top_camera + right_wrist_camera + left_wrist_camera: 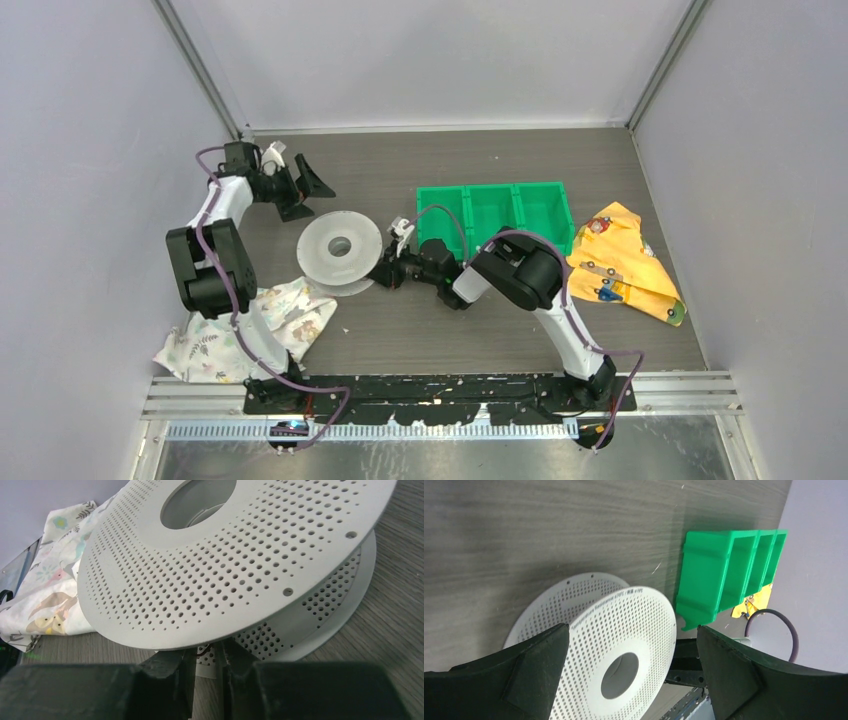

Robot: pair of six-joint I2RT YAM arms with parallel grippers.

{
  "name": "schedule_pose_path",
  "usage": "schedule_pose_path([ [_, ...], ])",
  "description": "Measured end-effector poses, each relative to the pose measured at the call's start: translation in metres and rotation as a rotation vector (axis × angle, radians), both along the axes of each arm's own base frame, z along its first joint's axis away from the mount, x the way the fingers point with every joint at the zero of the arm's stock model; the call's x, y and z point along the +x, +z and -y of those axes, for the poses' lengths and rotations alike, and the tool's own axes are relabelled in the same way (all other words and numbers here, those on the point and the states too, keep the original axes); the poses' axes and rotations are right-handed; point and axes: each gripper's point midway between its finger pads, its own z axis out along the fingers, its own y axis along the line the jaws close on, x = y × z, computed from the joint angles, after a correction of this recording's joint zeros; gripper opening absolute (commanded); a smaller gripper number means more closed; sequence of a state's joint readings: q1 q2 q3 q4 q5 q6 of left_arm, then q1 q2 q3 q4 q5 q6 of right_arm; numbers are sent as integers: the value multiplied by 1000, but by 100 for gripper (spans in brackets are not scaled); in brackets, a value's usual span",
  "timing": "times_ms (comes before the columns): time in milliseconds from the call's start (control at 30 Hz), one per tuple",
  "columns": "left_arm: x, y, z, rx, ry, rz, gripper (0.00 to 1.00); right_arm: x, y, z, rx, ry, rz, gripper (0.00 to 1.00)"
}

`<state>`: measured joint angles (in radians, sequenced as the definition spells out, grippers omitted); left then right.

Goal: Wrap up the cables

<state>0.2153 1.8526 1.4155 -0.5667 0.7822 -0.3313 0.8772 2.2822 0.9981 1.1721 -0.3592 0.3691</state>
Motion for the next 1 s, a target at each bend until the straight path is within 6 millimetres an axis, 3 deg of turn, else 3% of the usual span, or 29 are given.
schedule_pose_path([
  [167,-17,-5,0,14,14,-42,99,-4,5,-4,4,4,13,41],
  [333,-18,-2,3,15,9,-36,99,-4,6,-2,-11,-7,23,58],
  [1000,-21,9,13,24,-19,-6,100,-9,9,17,-50,-56,39,62],
])
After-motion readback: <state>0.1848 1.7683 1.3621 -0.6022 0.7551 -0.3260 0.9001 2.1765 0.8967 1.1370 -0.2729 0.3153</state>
